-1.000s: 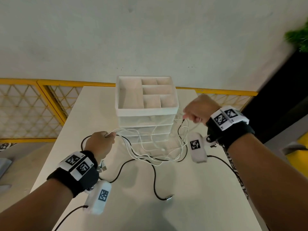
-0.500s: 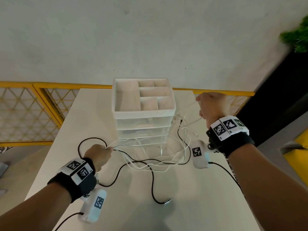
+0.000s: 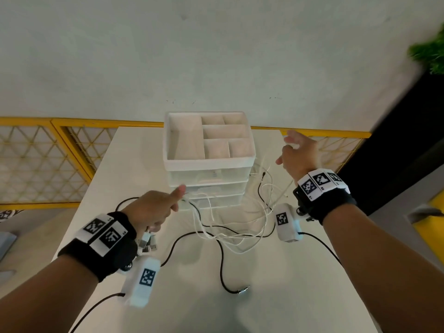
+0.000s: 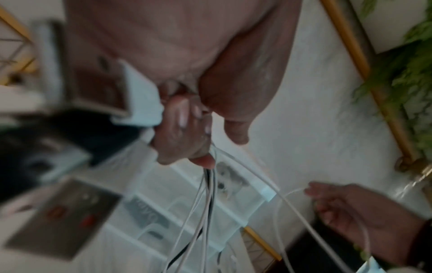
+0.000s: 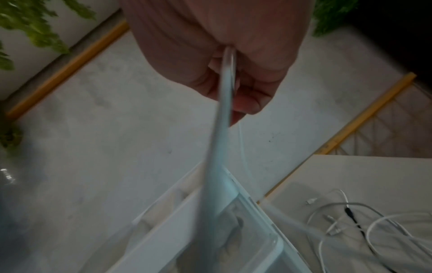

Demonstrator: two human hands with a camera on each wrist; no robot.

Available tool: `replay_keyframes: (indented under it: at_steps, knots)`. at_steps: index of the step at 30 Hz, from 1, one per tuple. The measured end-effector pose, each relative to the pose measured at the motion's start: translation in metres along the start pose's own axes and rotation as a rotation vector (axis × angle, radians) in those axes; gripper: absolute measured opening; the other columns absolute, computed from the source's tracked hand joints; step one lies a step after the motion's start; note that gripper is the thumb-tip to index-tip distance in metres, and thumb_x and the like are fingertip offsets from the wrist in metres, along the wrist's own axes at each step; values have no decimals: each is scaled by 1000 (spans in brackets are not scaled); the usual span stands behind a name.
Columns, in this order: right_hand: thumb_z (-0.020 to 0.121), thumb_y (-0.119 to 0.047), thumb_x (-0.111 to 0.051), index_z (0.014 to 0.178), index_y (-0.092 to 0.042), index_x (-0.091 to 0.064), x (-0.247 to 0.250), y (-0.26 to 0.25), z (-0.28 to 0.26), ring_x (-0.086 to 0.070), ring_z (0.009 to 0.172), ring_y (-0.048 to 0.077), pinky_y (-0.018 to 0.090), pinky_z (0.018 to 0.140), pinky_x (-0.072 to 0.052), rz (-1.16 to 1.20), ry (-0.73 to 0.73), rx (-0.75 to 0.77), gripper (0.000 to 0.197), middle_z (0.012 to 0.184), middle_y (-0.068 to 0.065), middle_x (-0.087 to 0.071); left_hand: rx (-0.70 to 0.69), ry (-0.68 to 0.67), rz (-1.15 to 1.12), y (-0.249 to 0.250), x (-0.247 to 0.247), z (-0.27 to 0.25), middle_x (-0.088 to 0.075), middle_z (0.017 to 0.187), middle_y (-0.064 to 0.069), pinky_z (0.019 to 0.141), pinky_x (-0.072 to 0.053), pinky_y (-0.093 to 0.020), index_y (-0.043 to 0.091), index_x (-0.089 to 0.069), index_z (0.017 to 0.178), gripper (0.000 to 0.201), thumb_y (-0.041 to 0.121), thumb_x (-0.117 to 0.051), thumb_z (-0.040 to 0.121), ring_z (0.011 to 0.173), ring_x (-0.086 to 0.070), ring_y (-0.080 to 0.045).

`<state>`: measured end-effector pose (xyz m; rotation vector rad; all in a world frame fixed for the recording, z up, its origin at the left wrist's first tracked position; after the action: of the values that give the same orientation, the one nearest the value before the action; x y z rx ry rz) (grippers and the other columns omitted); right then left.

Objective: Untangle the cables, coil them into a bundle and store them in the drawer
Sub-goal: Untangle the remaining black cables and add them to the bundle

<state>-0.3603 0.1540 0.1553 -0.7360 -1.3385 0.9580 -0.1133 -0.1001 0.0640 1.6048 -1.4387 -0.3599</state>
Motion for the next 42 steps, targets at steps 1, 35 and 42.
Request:
replay_keyframes:
  at_steps: [1,35,42]
  knots:
    - [87,-8,-47,140,-20,-54,-3,4,5,-68,56,14,32,68,-54,20,-12,-16,54,131,-7,-61,-19,-31,-43,11,-3,-5,-26,52,3,36,-20,-21,5,-54,85,56,59,-45,95,41,-19,-11]
    - [88,-18,-65,132,-40,-37,-112,67,-141,-63,69,7,25,77,-51,-456,-687,380,57,97,-13,-66,-45,73,295,-24,2,-9,-45,65,-1,54,-32,-28,10,-57,77,20,14,-49,95,56,-40,-16]
    - [89,-59,-56,119,-21,-57,-146,142,-204,-60,115,28,38,99,-46,-898,-876,94,48,120,1,-64,13,248,-26,-36,26,-13,-34,55,-2,48,-24,-25,14,-43,60,36,22,-58,93,46,-27,-18]
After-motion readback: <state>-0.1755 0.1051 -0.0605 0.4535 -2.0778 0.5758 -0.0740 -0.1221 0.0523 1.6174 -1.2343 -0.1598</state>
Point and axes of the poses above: each hand's wrist, its own z-axis towards the middle knuckle, its own x-axis out of the back of the hand, y = z × x, the point moved 9 cm from there along z, towards the middle knuckle
